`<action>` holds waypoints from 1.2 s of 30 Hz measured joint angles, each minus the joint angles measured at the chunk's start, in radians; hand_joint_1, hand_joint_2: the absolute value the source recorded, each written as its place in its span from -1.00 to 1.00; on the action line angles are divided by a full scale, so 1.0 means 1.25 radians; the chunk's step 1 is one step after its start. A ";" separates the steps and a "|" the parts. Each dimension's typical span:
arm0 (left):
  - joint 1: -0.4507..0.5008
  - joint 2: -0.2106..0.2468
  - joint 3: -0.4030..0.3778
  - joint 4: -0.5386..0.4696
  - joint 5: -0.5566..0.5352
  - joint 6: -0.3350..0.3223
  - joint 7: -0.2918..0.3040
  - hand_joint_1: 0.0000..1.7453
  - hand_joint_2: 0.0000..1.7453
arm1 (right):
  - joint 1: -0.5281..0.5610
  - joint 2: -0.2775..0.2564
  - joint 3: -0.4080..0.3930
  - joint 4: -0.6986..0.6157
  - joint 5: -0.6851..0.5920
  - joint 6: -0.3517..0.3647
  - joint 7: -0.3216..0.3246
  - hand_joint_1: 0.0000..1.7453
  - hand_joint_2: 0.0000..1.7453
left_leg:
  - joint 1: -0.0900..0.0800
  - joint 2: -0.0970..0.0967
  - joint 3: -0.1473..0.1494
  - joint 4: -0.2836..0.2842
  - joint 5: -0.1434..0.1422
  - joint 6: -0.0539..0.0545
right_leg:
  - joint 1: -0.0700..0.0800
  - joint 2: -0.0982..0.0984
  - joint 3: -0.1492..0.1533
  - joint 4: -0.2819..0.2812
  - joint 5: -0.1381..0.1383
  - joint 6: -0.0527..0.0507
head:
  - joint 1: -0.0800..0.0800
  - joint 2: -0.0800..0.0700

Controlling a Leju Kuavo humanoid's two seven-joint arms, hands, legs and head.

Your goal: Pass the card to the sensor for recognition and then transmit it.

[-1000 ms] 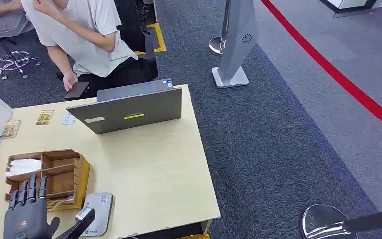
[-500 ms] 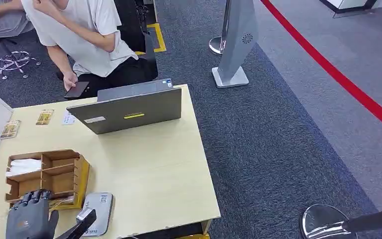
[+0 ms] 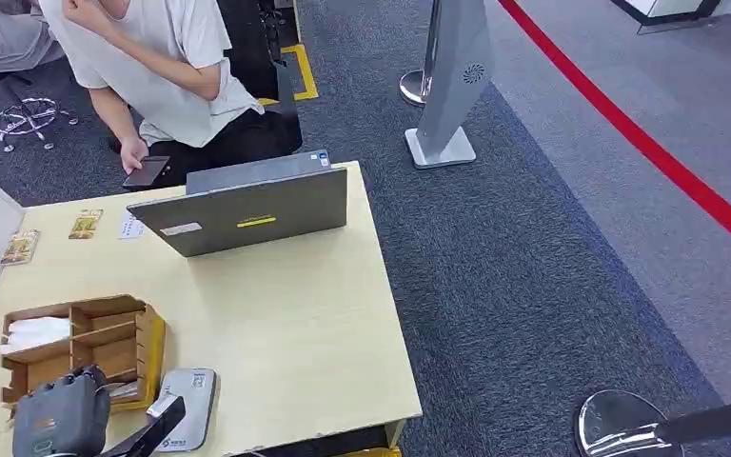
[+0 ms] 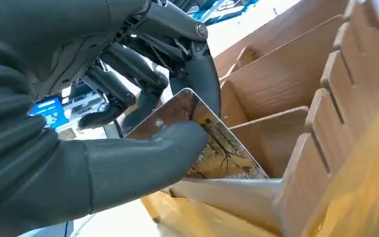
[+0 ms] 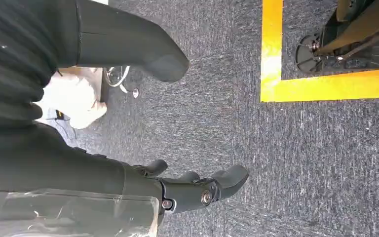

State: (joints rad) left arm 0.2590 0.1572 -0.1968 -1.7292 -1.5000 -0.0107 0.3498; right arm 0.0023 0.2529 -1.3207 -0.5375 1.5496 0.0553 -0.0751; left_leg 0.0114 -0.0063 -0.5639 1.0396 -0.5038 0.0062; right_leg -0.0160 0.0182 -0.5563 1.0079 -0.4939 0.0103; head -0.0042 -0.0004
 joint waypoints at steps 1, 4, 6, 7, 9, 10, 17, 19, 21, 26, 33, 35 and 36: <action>0.000 0.000 0.000 0.000 -0.001 0.001 0.000 1.00 1.00 | 0.000 0.000 0.000 0.000 0.000 0.000 0.000 -1.00 1.00 | 0.000 0.000 0.000 0.000 0.000 0.000 | 0.000 0.000 0.000 0.000 0.000 0.000 | 0.000 0.000; -0.002 0.000 0.000 0.000 -0.006 0.001 -0.002 1.00 1.00 | 0.000 0.000 0.000 0.000 0.000 0.000 0.000 -1.00 1.00 | 0.000 0.000 0.000 0.000 0.000 0.000 | 0.000 0.000 0.000 0.000 0.000 0.000 | 0.000 0.000; -0.004 0.001 0.001 0.000 -0.006 0.002 -0.005 1.00 1.00 | 0.000 0.000 0.000 0.000 0.000 0.000 0.000 -1.00 1.00 | 0.000 0.000 0.000 0.000 0.000 0.000 | 0.000 0.000 0.000 0.000 0.000 0.000 | 0.000 0.000; -0.005 0.001 0.002 -0.002 -0.007 0.002 -0.005 1.00 1.00 | 0.000 0.000 0.000 0.000 0.000 0.000 0.000 -1.00 1.00 | 0.000 0.000 0.000 0.000 0.000 0.000 | 0.000 0.000 0.000 0.000 0.000 0.000 | 0.000 0.000; -0.007 0.002 0.006 -0.013 -0.007 0.000 -0.005 1.00 1.00 | 0.000 0.000 0.000 0.000 0.000 0.002 0.000 -1.00 1.00 | 0.000 0.000 0.000 0.000 0.000 0.000 | 0.000 0.000 0.000 0.000 0.000 0.000 | 0.000 0.000; -0.009 0.004 0.007 -0.023 -0.006 -0.004 -0.007 1.00 1.00 | 0.001 0.000 0.000 -0.002 0.000 0.004 0.000 -1.00 1.00 | 0.000 0.000 0.000 0.000 0.000 0.000 | 0.000 0.000 0.000 0.000 0.000 0.000 | 0.000 0.000; -0.059 0.025 0.006 -0.172 0.006 -0.073 -0.045 1.00 1.00 | 0.004 0.006 0.000 -0.033 0.000 0.034 -0.007 -1.00 1.00 | 0.000 0.000 0.000 0.000 0.000 0.000 | 0.000 0.000 0.000 0.000 0.000 0.000 | 0.000 0.000; -0.066 0.028 0.006 -0.198 0.008 -0.080 -0.047 1.00 1.00 | 0.005 0.010 0.000 -0.040 0.000 0.035 -0.007 -1.00 1.00 | 0.000 0.000 0.000 0.000 0.000 0.000 | 0.000 0.001 0.000 0.000 0.001 0.000 | 0.000 0.000; -0.073 0.035 0.005 -0.219 0.010 -0.074 -0.056 1.00 1.00 | 0.006 0.012 0.000 -0.047 0.000 0.040 -0.007 -1.00 1.00 | 0.000 0.000 0.000 0.000 0.000 0.000 | 0.000 0.000 -0.001 0.000 0.000 0.000 | 0.000 0.000; -0.174 0.085 -0.038 -0.331 0.075 -0.139 -0.077 1.00 1.00 | 0.008 0.024 -0.004 -0.078 0.000 0.066 -0.015 -1.00 1.00 | 0.000 -0.002 -0.001 0.000 0.001 0.000 | 0.000 -0.002 -0.001 0.000 0.001 0.000 | 0.000 0.000; -0.423 0.106 -0.077 -0.374 0.085 -0.210 -0.038 1.00 1.00 | 0.012 0.027 0.016 -0.095 0.000 0.069 -0.016 -1.00 1.00 | 0.000 -0.001 -0.001 0.001 0.002 0.000 | 0.000 -0.001 -0.001 0.000 0.003 0.000 | 0.000 0.000; -0.463 0.110 -0.080 -0.368 0.084 -0.208 -0.038 1.00 1.00 | 0.012 0.026 0.024 -0.095 0.000 0.066 -0.016 -1.00 1.00 | 0.000 0.000 -0.001 0.001 0.003 0.000 | 0.000 0.001 -0.002 0.000 0.004 0.000 | 0.000 0.000; -0.475 0.111 -0.082 -0.365 0.084 -0.207 -0.038 1.00 1.00 | 0.012 0.026 0.026 -0.095 0.000 0.065 -0.016 -1.00 1.00 | 0.000 0.000 -0.001 0.001 0.003 0.000 | 0.000 0.001 -0.002 0.000 0.004 0.000 | 0.000 0.000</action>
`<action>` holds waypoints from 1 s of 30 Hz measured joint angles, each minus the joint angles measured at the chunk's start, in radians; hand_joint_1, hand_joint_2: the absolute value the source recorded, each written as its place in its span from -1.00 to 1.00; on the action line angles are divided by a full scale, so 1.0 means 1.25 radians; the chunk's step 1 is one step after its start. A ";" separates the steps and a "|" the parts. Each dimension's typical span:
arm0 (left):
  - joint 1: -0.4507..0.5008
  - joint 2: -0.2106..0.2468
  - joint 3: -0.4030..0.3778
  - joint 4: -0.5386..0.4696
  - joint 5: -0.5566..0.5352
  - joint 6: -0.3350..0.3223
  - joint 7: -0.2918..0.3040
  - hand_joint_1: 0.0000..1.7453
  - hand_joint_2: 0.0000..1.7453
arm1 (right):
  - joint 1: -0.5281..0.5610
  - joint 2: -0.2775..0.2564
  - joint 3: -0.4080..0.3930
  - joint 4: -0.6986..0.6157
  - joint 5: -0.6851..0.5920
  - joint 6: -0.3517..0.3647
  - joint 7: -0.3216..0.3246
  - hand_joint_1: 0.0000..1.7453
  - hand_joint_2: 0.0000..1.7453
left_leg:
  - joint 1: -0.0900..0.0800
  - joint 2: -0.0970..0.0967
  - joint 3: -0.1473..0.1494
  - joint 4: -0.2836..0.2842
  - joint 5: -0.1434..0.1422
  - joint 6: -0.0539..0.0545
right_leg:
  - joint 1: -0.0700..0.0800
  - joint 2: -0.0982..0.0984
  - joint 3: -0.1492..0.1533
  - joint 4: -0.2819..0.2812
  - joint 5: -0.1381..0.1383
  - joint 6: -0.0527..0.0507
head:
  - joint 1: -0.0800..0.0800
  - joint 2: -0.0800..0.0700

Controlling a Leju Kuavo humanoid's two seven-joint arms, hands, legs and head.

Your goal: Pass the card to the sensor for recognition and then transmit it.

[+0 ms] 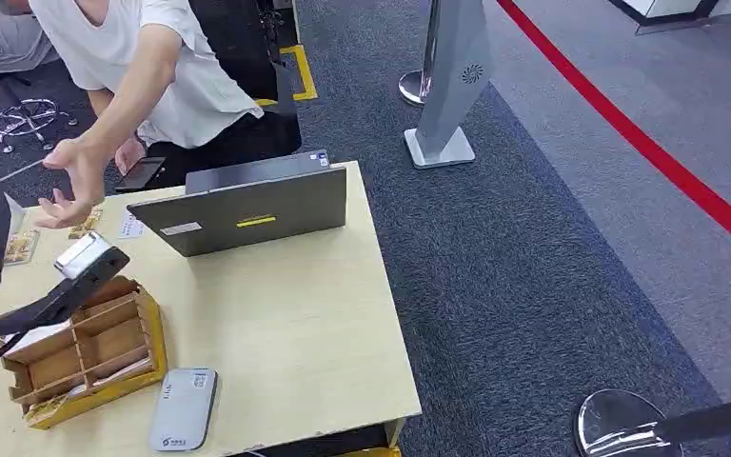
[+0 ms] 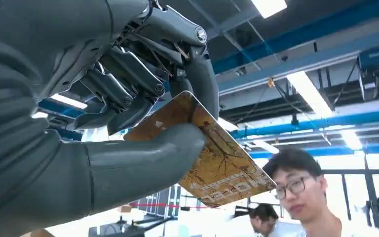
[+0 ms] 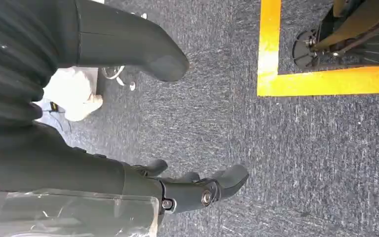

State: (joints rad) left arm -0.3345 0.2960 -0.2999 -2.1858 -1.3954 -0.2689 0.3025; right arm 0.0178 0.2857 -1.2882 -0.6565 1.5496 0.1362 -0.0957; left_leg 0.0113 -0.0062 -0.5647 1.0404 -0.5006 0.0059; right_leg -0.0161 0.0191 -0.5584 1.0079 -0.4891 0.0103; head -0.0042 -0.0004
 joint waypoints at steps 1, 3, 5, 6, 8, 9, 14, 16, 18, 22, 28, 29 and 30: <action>-0.008 0.001 -0.003 0.003 0.000 0.002 0.000 1.00 1.00 | 0.000 0.000 0.002 0.000 0.000 -0.001 0.000 -1.00 1.00 | 0.000 0.000 0.000 0.000 0.000 0.000 | 0.000 0.000 0.000 0.000 0.000 0.000 | 0.000 0.000; -0.018 0.003 -0.006 0.005 -0.001 0.004 0.000 1.00 1.00 | 0.000 -0.001 0.005 0.001 0.000 -0.004 0.000 -1.00 1.00 | 0.000 0.000 0.000 0.000 0.000 0.000 | 0.000 0.000 0.000 0.000 0.000 0.000 | 0.000 0.000; -0.024 0.005 -0.008 0.007 -0.002 0.006 0.000 1.00 1.00 | 0.000 -0.001 0.005 0.001 0.000 -0.005 0.001 -1.00 1.00 | 0.000 0.000 0.000 0.000 0.000 0.000 | 0.000 0.000 -0.001 0.000 0.000 0.000 | 0.000 0.000; -0.026 0.005 -0.008 0.008 -0.005 0.006 0.000 1.00 1.00 | 0.000 -0.001 0.006 0.001 0.000 -0.006 0.001 -1.00 1.00 | 0.000 0.000 -0.001 0.000 0.000 0.000 | 0.000 0.000 -0.001 0.000 0.000 0.000 | 0.000 0.000; -0.039 0.006 -0.012 0.016 -0.028 0.005 0.009 1.00 1.00 | 0.002 -0.002 0.010 0.003 0.000 -0.010 0.000 -1.00 1.00 | 0.000 0.000 -0.001 0.000 0.000 0.000 | 0.000 0.000 -0.002 0.000 0.000 0.000 | 0.000 0.000; -0.054 0.007 -0.015 0.029 -0.048 0.004 0.016 1.00 1.00 | 0.004 -0.003 0.017 0.006 0.000 -0.015 -0.001 -1.00 1.00 | 0.000 0.000 -0.002 0.000 0.000 0.000 | 0.000 0.000 -0.003 0.000 0.000 0.000 | 0.000 0.000; -0.160 0.006 -0.018 0.201 -0.121 0.013 0.009 1.00 1.00 | 0.004 -0.019 0.058 0.054 0.000 -0.046 0.001 -1.00 1.00 | 0.000 0.000 -0.002 0.000 0.003 -0.001 | 0.000 0.000 -0.002 0.000 0.002 0.000 | 0.000 0.000; -0.184 -0.001 -0.020 0.252 -0.128 0.014 0.009 1.00 1.00 | 0.004 -0.026 0.063 0.073 0.000 -0.051 0.005 -1.00 1.00 | 0.000 0.000 -0.002 0.000 0.003 -0.001 | 0.000 0.000 -0.003 0.000 0.003 -0.001 | 0.000 0.000; -0.199 -0.007 -0.020 0.287 -0.128 0.013 0.009 1.00 1.00 | 0.004 -0.032 0.065 0.089 0.000 -0.054 0.008 -1.00 1.00 | 0.000 0.000 -0.002 0.000 0.003 -0.001 | 0.000 0.000 -0.003 0.000 0.003 -0.001 | 0.000 0.000; -0.214 -0.016 -0.025 0.335 -0.128 0.002 0.005 1.00 1.00 | 0.003 -0.043 0.066 0.112 0.000 -0.058 0.012 -1.00 1.00 | 0.000 0.001 -0.003 0.000 0.003 -0.001 | 0.000 0.001 -0.004 0.000 0.003 -0.001 | 0.000 0.000; -0.222 -0.026 -0.030 0.364 -0.107 -0.003 0.005 -1.00 1.00 | 0.002 -0.054 0.065 0.133 0.000 -0.059 0.015 -1.00 1.00 | 0.000 0.003 -0.005 0.000 0.002 0.000 | 0.000 0.003 -0.005 0.000 0.003 0.000 | -0.001 0.000; -0.223 -0.027 -0.030 0.364 -0.098 -0.003 0.006 -1.00 1.00 | 0.001 -0.055 0.065 0.134 0.000 -0.060 0.015 -1.00 1.00 | 0.000 0.003 -0.005 0.000 0.002 0.000 | 0.000 0.003 -0.005 0.000 0.003 0.000 | -0.001 0.000; -0.222 -0.027 -0.030 0.364 -0.089 -0.002 0.007 -1.00 1.00 | 0.001 -0.055 0.065 0.135 0.000 -0.060 0.015 -1.00 1.00 | 0.000 0.003 -0.005 0.000 0.002 0.000 | 0.000 0.003 -0.005 0.000 0.003 0.000 | -0.001 0.000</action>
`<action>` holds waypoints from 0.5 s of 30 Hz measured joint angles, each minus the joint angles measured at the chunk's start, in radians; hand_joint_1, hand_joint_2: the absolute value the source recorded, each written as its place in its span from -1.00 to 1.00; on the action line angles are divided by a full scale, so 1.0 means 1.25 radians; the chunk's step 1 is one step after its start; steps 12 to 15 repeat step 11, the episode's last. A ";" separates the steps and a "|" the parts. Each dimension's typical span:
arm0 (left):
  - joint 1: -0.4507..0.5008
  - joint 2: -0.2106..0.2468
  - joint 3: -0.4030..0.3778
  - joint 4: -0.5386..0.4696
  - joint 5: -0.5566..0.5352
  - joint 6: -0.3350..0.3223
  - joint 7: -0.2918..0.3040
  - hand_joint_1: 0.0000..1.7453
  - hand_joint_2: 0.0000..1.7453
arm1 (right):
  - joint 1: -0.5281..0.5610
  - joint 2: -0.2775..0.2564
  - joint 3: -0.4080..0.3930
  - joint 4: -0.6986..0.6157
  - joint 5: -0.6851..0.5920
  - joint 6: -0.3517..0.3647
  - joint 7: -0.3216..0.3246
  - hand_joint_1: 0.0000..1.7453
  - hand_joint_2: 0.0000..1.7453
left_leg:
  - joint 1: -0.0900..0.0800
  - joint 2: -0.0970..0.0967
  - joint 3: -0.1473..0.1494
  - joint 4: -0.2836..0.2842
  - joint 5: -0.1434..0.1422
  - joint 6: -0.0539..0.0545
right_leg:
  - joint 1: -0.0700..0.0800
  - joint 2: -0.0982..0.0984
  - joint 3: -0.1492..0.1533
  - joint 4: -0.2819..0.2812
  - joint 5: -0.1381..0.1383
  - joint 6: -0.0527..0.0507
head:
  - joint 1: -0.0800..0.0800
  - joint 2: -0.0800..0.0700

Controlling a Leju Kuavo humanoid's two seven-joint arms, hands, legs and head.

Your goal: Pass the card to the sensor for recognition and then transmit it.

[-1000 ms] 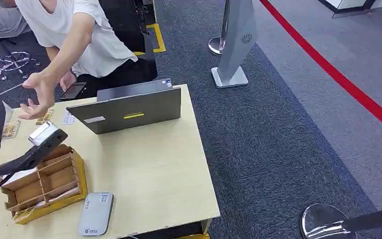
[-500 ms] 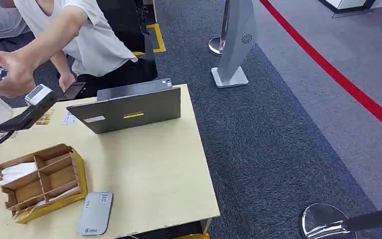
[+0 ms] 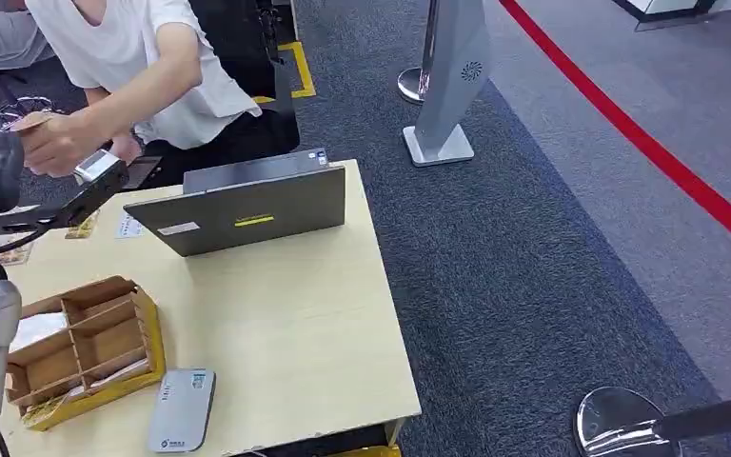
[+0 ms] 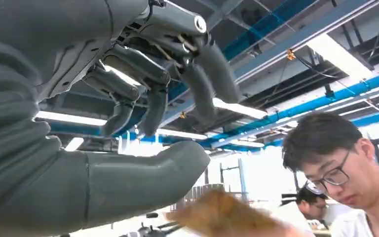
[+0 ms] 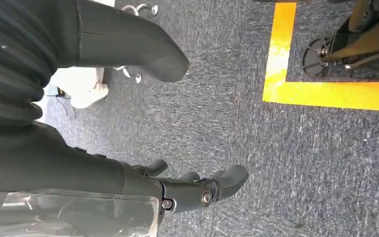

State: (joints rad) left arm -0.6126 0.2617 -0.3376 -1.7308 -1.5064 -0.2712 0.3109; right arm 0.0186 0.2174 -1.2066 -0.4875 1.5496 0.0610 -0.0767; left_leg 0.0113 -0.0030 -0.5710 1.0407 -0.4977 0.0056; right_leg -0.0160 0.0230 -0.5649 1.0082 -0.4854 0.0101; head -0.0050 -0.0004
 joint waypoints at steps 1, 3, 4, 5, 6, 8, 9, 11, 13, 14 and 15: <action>0.003 -0.001 0.000 -0.002 0.014 0.006 0.000 -1.00 1.00 | 0.000 0.000 0.000 0.000 0.000 0.000 0.001 -1.00 1.00 | 0.000 0.000 0.000 0.000 0.000 0.000 | 0.000 0.000 0.000 0.000 0.000 0.000 | 0.000 0.000; 0.024 -0.002 0.002 -0.020 0.044 0.026 -0.003 -1.00 1.00 | 0.000 0.000 -0.001 0.000 0.000 0.000 0.002 -1.00 1.00 | 0.000 0.000 0.000 0.000 0.000 0.000 | 0.000 0.000 0.000 0.000 0.000 0.000 | 0.000 0.000; 0.045 -0.002 0.005 -0.039 0.063 0.039 -0.009 -1.00 1.00 | 0.001 0.000 -0.002 -0.001 0.000 0.005 0.003 -1.00 1.00 | 0.000 0.000 0.000 -0.001 0.000 0.000 | 0.000 0.000 0.000 0.000 0.000 0.000 | 0.000 0.000; 0.070 -0.003 0.009 -0.063 0.083 0.052 -0.013 -1.00 1.00 | 0.001 0.001 -0.004 -0.003 0.000 0.013 0.005 -1.00 1.00 | 0.000 0.001 0.000 -0.001 0.000 0.000 | 0.000 0.000 0.000 0.000 0.000 0.000 | 0.000 0.000; 0.100 -0.003 0.014 -0.088 0.106 0.066 -0.017 -1.00 1.00 | 0.003 0.003 -0.007 -0.008 0.000 0.020 0.008 -1.00 1.00 | 0.000 0.001 0.000 -0.001 0.000 0.000 | 0.000 0.000 0.000 0.000 0.000 0.000 | 0.000 0.000; 0.162 -0.002 0.031 -0.141 0.139 0.090 -0.025 -1.00 1.00 | 0.007 0.009 -0.012 -0.021 0.000 0.034 0.009 -1.00 1.00 | 0.000 0.001 0.000 -0.001 0.000 0.000 | 0.000 0.000 0.000 0.000 0.000 0.000 | 0.000 0.000; 0.187 -0.003 0.038 -0.160 0.146 0.096 -0.026 -1.00 1.00 | 0.009 0.013 -0.015 -0.027 0.000 0.038 0.010 -1.00 1.00 | 0.000 0.000 0.000 -0.001 0.000 0.000 | 0.000 0.000 0.000 0.000 0.000 0.000 | 0.000 0.000; 0.222 -0.002 0.049 -0.190 0.151 0.100 -0.026 -1.00 1.00 | 0.011 0.016 -0.019 -0.036 0.000 0.041 0.010 -1.00 1.00 | 0.000 -0.001 -0.001 -0.001 0.000 0.000 | 0.000 -0.001 0.000 0.000 -0.001 0.000 | 0.000 0.000; 0.222 -0.002 0.049 -0.190 0.151 0.100 -0.026 -1.00 1.00 | 0.011 0.016 -0.019 -0.036 0.000 0.041 0.010 -1.00 1.00 | 0.000 -0.001 -0.001 -0.001 0.000 0.000 | 0.000 -0.001 0.000 0.000 -0.001 0.000 | 0.000 0.000; 0.222 -0.002 0.049 -0.190 0.151 0.100 -0.026 -1.00 1.00 | 0.011 0.016 -0.019 -0.036 0.000 0.041 0.010 -1.00 1.00 | 0.000 -0.001 -0.001 -0.001 0.000 0.000 | 0.000 -0.001 0.000 0.000 -0.001 0.000 | 0.000 0.000; 0.222 -0.002 0.049 -0.190 0.151 0.100 -0.026 -1.00 1.00 | 0.011 0.016 -0.019 -0.036 0.000 0.041 0.010 -1.00 1.00 | 0.000 -0.001 -0.001 -0.001 0.000 0.000 | 0.000 -0.001 0.000 0.000 -0.001 0.000 | 0.000 0.000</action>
